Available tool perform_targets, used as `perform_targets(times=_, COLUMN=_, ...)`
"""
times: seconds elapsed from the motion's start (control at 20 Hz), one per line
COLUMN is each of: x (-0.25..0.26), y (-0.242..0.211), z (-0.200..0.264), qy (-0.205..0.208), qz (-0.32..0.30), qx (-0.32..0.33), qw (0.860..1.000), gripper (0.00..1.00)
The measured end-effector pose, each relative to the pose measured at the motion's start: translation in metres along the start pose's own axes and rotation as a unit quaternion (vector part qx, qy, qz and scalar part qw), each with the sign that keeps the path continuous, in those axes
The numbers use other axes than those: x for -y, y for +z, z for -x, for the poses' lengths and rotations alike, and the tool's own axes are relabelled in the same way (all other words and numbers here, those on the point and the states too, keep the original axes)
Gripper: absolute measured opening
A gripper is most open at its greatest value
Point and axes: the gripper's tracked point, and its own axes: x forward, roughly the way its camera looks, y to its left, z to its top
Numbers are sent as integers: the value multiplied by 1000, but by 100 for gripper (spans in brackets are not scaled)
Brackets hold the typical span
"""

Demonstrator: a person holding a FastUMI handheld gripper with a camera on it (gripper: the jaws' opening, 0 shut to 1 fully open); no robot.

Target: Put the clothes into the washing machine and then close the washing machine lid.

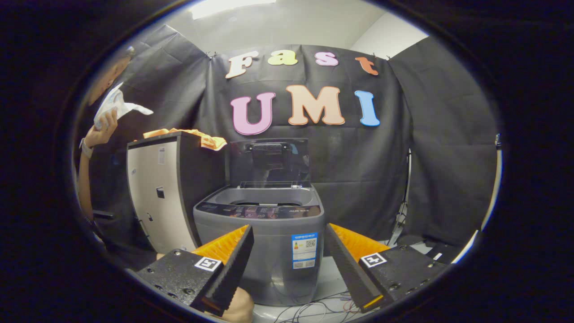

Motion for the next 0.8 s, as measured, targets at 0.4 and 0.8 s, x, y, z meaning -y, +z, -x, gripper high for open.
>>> perform_targets(times=0.4, x=-28, y=114, z=-45, qy=-4, qz=8, qx=93, qw=996, gripper=97)
perform_targets(times=0.8, x=-121, y=204, z=-99, qy=64, qz=29, qx=84, qw=994, gripper=97)
